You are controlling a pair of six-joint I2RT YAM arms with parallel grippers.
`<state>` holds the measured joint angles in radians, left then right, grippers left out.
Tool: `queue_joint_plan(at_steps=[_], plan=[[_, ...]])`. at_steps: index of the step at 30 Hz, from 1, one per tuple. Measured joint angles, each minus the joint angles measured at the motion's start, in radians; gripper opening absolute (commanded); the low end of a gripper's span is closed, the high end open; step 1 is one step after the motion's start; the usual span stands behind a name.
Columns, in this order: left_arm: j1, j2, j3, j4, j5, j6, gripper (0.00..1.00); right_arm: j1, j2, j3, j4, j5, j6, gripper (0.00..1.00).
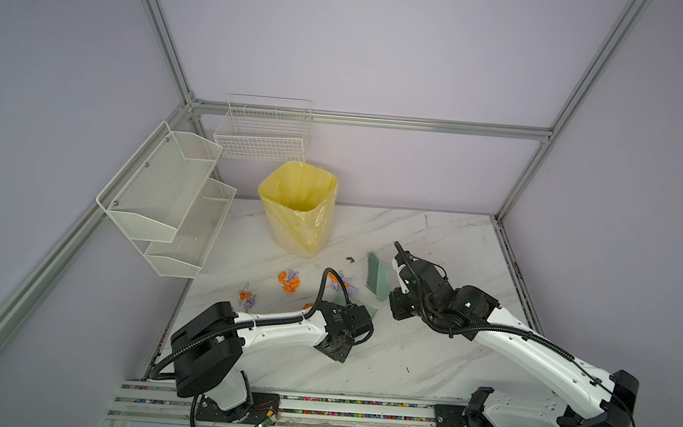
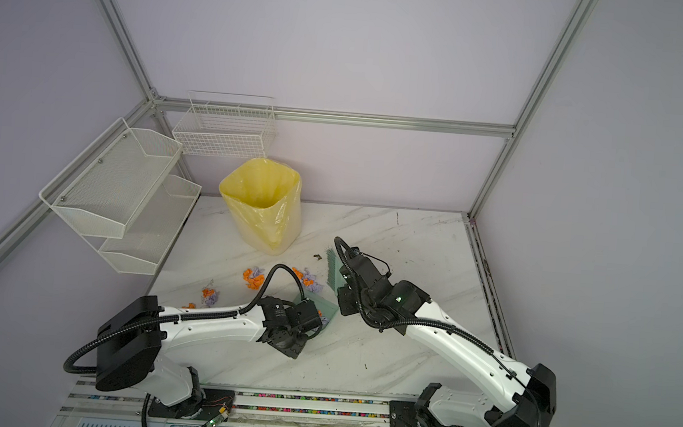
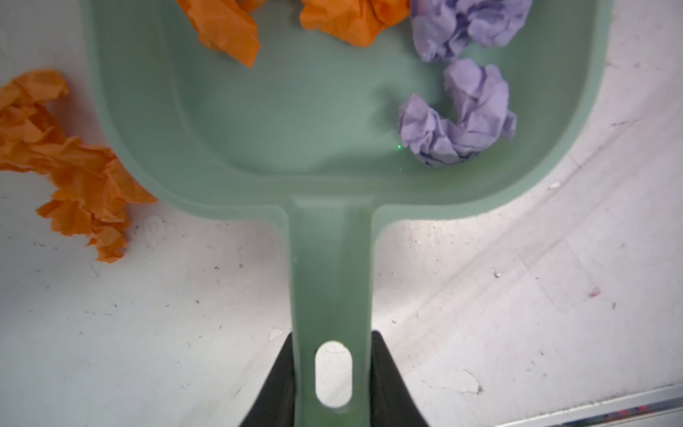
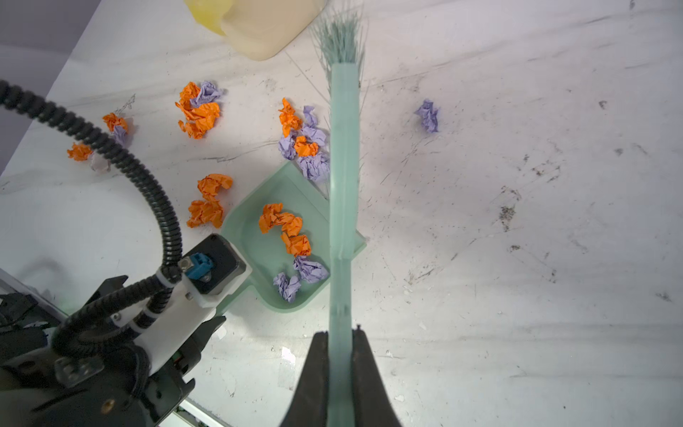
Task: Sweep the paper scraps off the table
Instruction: 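Lift the filled dustpan toward the yellow bin with left gripper while right draws back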
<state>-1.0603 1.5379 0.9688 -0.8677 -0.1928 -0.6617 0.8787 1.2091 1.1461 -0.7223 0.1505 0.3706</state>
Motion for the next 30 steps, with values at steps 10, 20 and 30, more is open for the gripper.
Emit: queue_joint_plan(at_steps=[10, 20, 30], plan=[[-0.068, -0.068, 0.026, 0.010, -0.073, 0.002, 0.00, -0.060, -0.006, 0.004, 0.047, 0.081, 0.016, 0.00], [-0.072, -0.072, 0.123, -0.005, -0.093, -0.018, 0.00, -0.208, -0.037, -0.048, 0.182, 0.029, 0.014, 0.00], [-0.059, -0.043, 0.296, -0.060, -0.149, -0.034, 0.00, -0.266, -0.066, -0.084, 0.241, 0.009, 0.037, 0.00]])
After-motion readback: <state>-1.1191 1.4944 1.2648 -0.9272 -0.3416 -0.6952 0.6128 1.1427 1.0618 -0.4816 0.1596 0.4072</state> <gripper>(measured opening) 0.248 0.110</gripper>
